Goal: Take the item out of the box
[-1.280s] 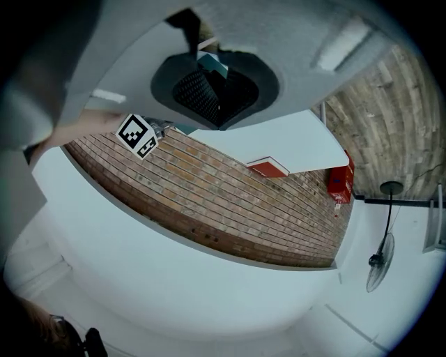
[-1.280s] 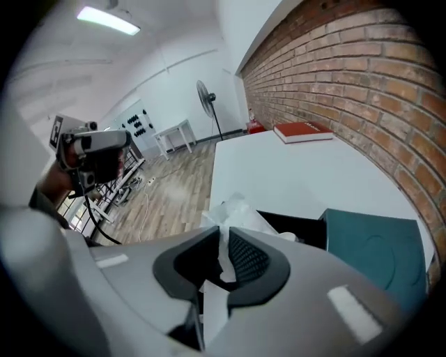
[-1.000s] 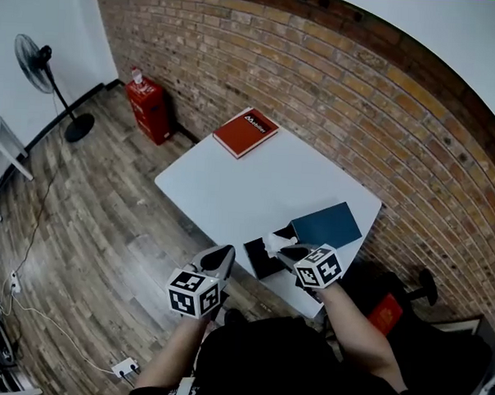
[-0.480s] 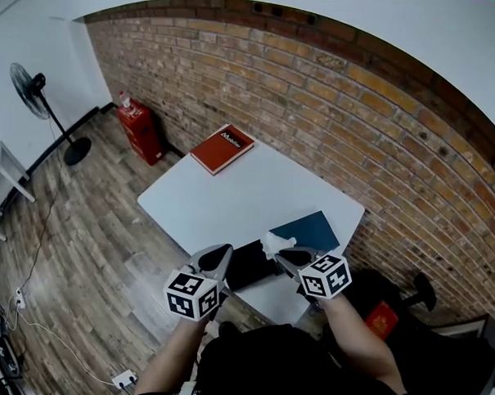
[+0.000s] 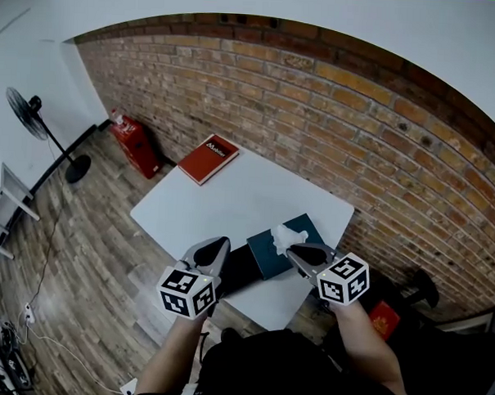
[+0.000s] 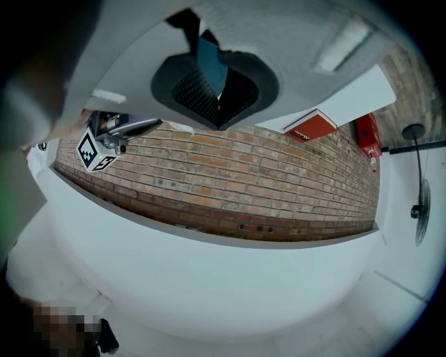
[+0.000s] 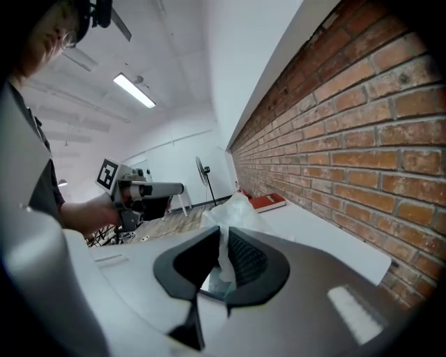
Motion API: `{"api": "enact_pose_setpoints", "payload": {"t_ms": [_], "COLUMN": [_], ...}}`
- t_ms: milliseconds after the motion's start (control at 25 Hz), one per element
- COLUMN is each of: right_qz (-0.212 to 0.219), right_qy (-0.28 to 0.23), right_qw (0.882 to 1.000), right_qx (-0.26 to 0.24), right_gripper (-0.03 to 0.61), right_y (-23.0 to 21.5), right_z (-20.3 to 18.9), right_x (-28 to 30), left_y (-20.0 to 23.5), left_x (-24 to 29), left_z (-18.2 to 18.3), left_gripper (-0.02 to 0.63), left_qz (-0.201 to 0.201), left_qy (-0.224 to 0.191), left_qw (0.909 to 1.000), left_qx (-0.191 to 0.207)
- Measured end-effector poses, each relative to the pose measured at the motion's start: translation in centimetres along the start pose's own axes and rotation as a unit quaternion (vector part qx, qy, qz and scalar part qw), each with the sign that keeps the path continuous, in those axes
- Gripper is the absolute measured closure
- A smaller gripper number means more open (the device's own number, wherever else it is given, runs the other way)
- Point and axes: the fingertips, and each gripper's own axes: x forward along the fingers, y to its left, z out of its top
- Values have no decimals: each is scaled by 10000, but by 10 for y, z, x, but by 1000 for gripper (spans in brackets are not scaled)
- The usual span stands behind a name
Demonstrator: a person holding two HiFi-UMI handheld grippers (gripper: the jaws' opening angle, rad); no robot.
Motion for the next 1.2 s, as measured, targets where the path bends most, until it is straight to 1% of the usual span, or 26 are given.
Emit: {"api": "enact_pose_setpoints", "payload": {"t_ms": [160, 280, 480, 680, 960, 1200], "right_qz": [-10, -53, -129, -180, -228, -203], "right_qy": [-344, -543, -858, -1116, -1197, -1183], "right_qw": [9994, 9985, 9962, 9936, 9925, 9928], "right_qx": [0, 42, 74, 22, 25, -6], "right_gripper": [540, 540, 541, 543, 551, 552], "right_y": [0, -3, -2, 5, 6, 7], "right_z": [12, 17, 22, 31, 28, 30], "right_x": [-19, -33, -56, -70, -73, -68], "left_y": [-3, -6, -12, -4, 0, 5], "left_x": [2, 4, 5, 1, -1, -1], "left_z": [15, 21, 24, 29, 25, 23], "left_gripper": [609, 609, 609, 609, 609, 609], "left_qz": [18, 4, -72, -34, 36, 75], "left_qy": [-85, -134, -202, -275, -250, -222], "left_qw": [9998, 9996, 9995, 9994, 9991, 9992], "left_qx": [184, 252, 253, 215, 333, 319]}}
